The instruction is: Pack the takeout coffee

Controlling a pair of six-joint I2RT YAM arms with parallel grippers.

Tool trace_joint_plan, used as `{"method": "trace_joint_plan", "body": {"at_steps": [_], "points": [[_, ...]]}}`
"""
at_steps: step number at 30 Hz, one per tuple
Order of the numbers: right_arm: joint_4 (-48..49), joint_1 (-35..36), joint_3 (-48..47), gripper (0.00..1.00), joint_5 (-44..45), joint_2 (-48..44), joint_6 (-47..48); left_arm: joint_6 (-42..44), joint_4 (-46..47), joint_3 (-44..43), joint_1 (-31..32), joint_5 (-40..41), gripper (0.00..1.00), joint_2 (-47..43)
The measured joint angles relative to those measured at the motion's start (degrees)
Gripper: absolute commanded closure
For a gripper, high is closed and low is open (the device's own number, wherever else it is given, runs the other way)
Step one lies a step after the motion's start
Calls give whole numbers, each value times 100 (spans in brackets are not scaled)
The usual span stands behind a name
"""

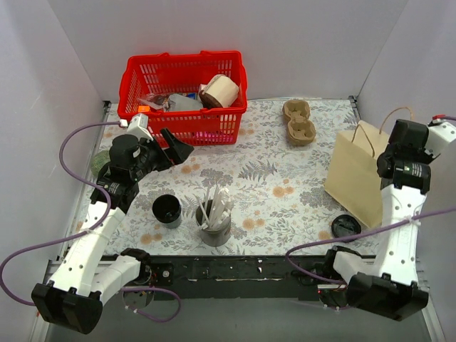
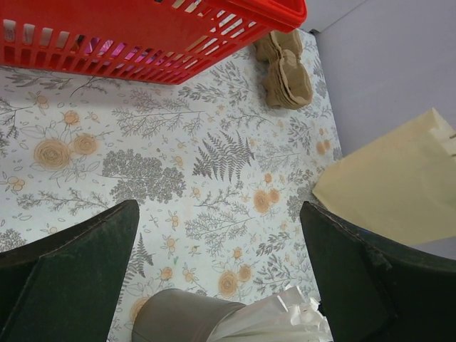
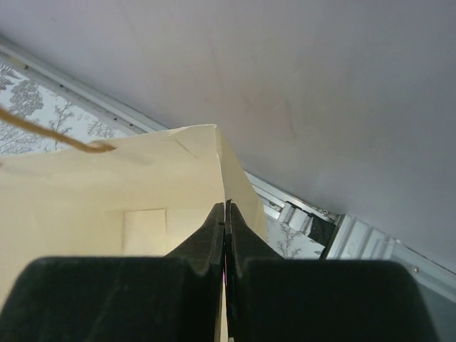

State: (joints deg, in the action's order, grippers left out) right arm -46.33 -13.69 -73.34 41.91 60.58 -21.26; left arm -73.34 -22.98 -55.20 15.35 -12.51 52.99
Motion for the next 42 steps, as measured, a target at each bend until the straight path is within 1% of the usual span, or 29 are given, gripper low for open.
{"method": "trace_joint_plan", "body": {"at_steps": [6, 15, 17, 20, 24, 25, 26, 27, 29, 30, 31, 33, 38, 39, 42], "points": [[-107, -138, 396, 99, 470, -903, -96, 0, 125, 0, 0, -168, 2, 0], [-129, -170, 1051, 99, 619, -1276, -275, -7, 142, 42, 0, -258, 2, -22], [136, -170, 1274, 99, 592, -1309, -203, -15, 149, 48, 0, -256, 2, -33], [817, -173, 1569, 99, 240, -1392, 37, -22, 166, 48, 0, -254, 2, -37], [1403, -166, 1606, 99, -114, -1412, 131, -50, 164, 52, 0, -238, 2, -42], [1515, -168, 1606, 95, -122, -1416, 168, -55, 164, 52, 0, -227, 2, -44], [1593, -170, 1606, 88, -122, -1416, 197, -57, 164, 52, 0, -221, 2, -55], [1637, -170, 1606, 63, -122, -1414, 214, -57, 164, 52, -2, -212, 2, -63], [1652, -170, 1606, 44, -125, -1410, 219, -57, 160, 52, 0, -205, 2, -83], [1646, -170, 1606, 29, -131, -1412, 245, -57, 157, 52, 0, -201, 2, -92], [1641, -170, 1606, 24, -144, -1414, 293, -57, 151, 52, -2, -197, 2, -94], [1606, -170, 1558, 17, -295, -1416, 422, -55, 96, 52, 0, -181, 2, -111], [1338, -170, 1032, 13, -984, -1432, 623, -57, -17, 52, 0, -138, 2, -151], [1316, -170, 874, 11, -1180, -1467, 656, -57, -50, 52, 0, -131, 2, -160], [1290, -173, 540, 9, -1672, -1633, 776, -57, -116, 52, 0, -101, 2, -192]]}}
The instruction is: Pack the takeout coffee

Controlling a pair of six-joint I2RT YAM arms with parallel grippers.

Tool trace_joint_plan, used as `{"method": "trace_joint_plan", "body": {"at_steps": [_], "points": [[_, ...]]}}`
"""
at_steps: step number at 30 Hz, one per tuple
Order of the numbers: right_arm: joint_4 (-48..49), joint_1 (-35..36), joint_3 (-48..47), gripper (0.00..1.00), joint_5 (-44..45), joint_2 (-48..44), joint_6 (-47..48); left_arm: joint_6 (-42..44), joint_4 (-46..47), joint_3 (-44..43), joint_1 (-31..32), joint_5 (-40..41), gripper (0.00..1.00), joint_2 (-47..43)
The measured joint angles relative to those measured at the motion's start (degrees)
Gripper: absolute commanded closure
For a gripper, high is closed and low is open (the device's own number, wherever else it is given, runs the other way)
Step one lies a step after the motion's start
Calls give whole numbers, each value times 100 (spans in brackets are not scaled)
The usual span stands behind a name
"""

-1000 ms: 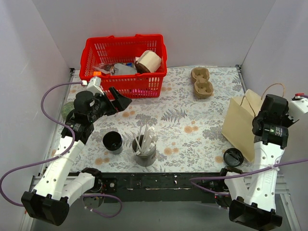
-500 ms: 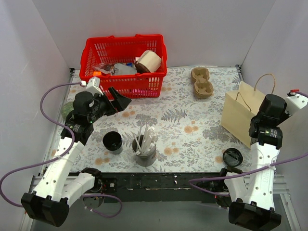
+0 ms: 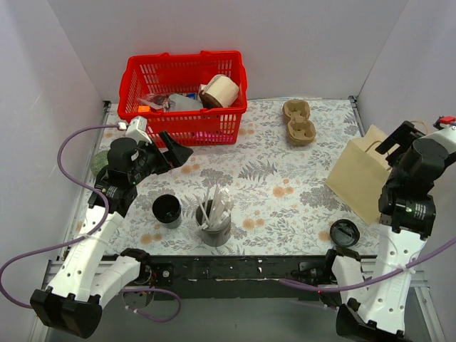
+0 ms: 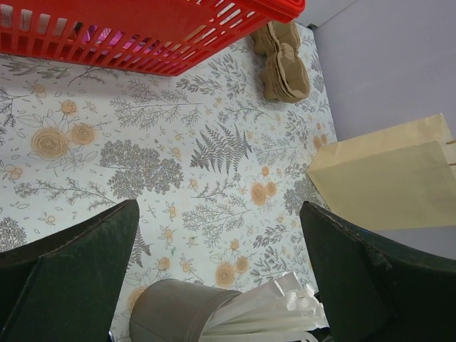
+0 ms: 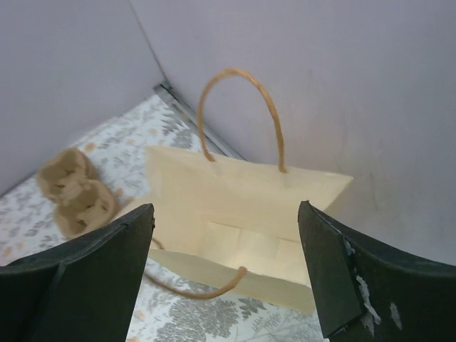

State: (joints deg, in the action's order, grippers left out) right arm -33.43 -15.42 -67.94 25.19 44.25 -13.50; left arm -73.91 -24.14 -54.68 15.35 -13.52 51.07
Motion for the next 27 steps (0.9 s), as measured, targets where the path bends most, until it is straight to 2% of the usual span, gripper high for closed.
{"method": "trace_joint_plan", "body": {"at_steps": [5, 8, 12, 14, 16, 17, 19, 21, 23, 27], "points": [[11, 0, -866, 7, -1305, -81, 179, 4, -98, 0, 0, 20, 2, -17], [76, 0, -1263, 4, -2647, -26, 297, 17, -162, 0, -2, 50, 2, -17], [216, 76, -1316, 3, -4625, 245, 358, 39, -251, 0, -2, 70, 2, -17], [221, 492, -1320, 3, -5049, 529, 439, 46, -286, 2, 0, 72, 2, -17], [127, 1327, -1370, 2, -4822, 885, 577, 50, -284, 24, 0, 70, 2, -17], [52, 1993, -1434, 2, -4642, 1126, 640, 50, -284, 46, 0, 70, 2, -17], [-37, 3224, -1587, 2, -4022, 1674, 774, 52, -289, 103, 0, 74, 2, -15], [-85, 4057, -1652, 2, -3254, 2267, 824, 59, -304, 153, 0, 109, 2, -9], [-107, 4428, -1611, 2, -2708, 2730, 833, 66, -400, 162, 0, 203, 2, 13], [37, 4507, -1163, 2, -1836, 3117, 857, 68, -634, 162, 0, 426, 2, 22]]}}
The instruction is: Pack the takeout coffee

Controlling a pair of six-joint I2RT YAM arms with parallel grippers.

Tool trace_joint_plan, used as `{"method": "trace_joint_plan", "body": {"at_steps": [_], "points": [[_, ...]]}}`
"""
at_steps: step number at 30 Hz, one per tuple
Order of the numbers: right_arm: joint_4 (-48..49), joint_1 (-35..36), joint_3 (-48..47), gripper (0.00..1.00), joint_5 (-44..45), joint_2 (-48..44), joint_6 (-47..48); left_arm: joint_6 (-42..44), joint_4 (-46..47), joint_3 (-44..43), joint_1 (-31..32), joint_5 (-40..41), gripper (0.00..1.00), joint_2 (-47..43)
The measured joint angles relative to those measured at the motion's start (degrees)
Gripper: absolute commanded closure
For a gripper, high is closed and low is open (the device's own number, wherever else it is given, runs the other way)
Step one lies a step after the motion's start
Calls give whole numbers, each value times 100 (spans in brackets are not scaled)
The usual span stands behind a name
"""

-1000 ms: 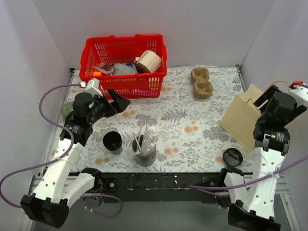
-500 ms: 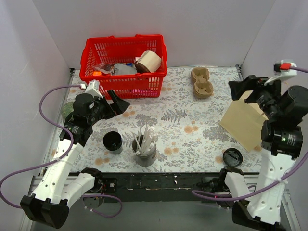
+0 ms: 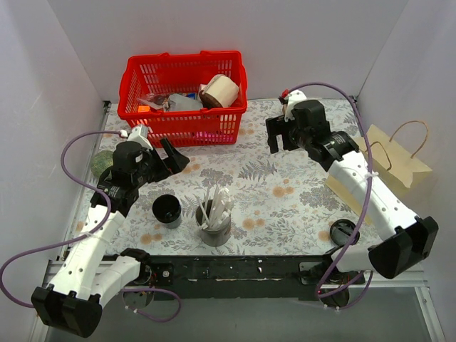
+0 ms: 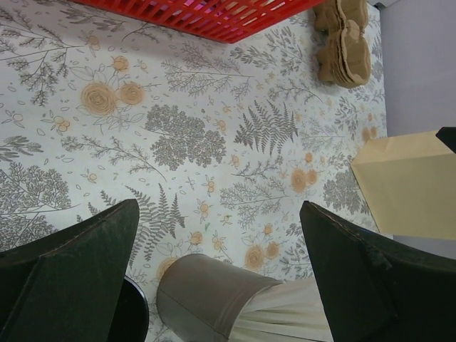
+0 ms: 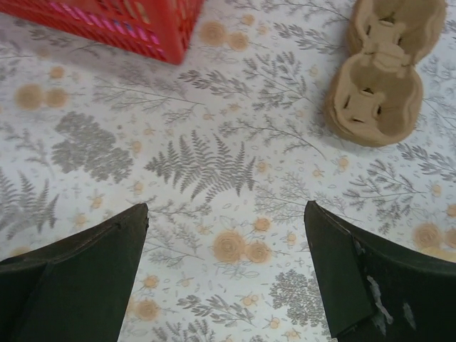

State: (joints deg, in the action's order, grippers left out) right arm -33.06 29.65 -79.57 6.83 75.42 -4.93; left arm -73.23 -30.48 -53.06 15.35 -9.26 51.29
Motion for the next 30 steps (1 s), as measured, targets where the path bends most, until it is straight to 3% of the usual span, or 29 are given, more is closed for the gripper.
{"method": "trace_joint_plan", "body": {"at_steps": [9, 18, 30], "points": [[616, -201, -98, 3, 1279, 1357, 579, -7, -197, 319, 0, 199, 2, -264], [483, -1521, -555, 7, 745, 2664, 570, -22, -262, 393, 0, 398, 2, -269], [673, -1388, -105, 7, -256, 2398, 531, -1285, -2118, 225, 9, 2859, 2, 304]]}}
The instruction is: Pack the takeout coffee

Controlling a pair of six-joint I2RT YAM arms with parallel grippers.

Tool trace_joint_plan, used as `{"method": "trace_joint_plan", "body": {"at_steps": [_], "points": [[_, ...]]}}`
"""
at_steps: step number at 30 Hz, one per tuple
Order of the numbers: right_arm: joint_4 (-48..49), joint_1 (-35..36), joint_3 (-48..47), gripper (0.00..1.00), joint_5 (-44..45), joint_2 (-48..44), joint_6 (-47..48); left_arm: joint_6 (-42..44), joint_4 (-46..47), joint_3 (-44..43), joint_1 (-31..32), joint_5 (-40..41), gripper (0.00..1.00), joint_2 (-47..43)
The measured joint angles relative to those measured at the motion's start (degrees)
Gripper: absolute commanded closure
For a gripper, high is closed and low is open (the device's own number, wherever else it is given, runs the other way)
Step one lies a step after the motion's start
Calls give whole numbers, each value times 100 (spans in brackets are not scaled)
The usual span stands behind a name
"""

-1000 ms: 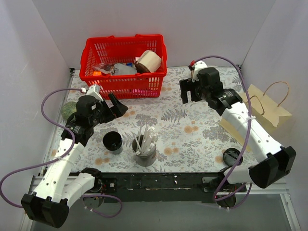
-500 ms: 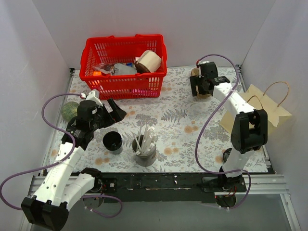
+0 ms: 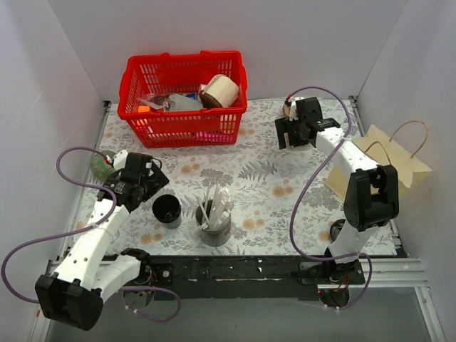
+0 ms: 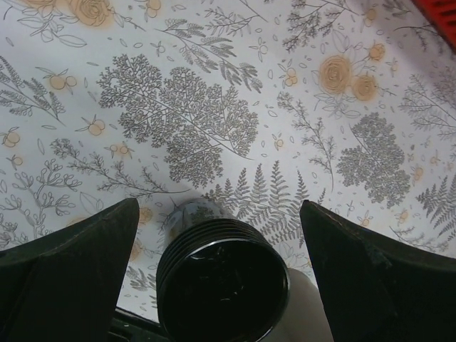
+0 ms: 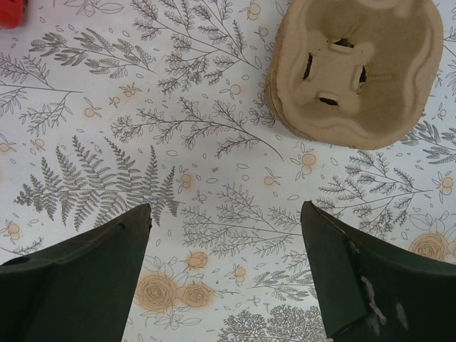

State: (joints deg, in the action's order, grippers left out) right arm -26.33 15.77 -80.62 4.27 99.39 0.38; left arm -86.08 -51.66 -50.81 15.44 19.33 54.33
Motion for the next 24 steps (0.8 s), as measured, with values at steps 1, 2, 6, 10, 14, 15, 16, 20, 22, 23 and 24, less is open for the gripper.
{"method": "trace_joint_plan", "body": {"at_steps": [1, 2, 6, 10, 14, 15, 16, 20, 22, 23, 24], "points": [[4, 0, 46, 7, -28, -50, 0, -55, -111, 0, 4, 68, 2, 26], [22, -2, 70, 7, -57, -83, -2, -76, -170, -2, 4, 81, 2, 33], [105, -2, 90, 8, -127, -155, -2, -2, -234, -15, 4, -107, 9, -57], [146, 0, 190, 8, -166, -216, -7, 166, -372, -179, 4, -391, 24, -199], [138, 0, 302, 8, -168, -240, -9, 284, -584, -304, 4, -546, 40, -254], [149, -2, 330, 8, -168, -245, -9, 297, -664, -315, 4, -573, 44, -251], [146, -2, 365, 8, -168, -254, -9, 313, -745, -321, 4, -586, 49, -249], [127, 0, 435, 8, -125, -262, -11, 350, -1040, -330, 4, -595, 58, -262], [116, -2, 435, 8, -72, -262, -11, 389, -1176, -330, 4, -614, 58, -271], [116, -2, 435, 8, -33, -264, -20, 407, -1228, -330, 4, -625, 59, -275], [111, -2, 435, 8, 7, -264, -39, 428, -1281, -330, 4, -629, 61, -280]]}}
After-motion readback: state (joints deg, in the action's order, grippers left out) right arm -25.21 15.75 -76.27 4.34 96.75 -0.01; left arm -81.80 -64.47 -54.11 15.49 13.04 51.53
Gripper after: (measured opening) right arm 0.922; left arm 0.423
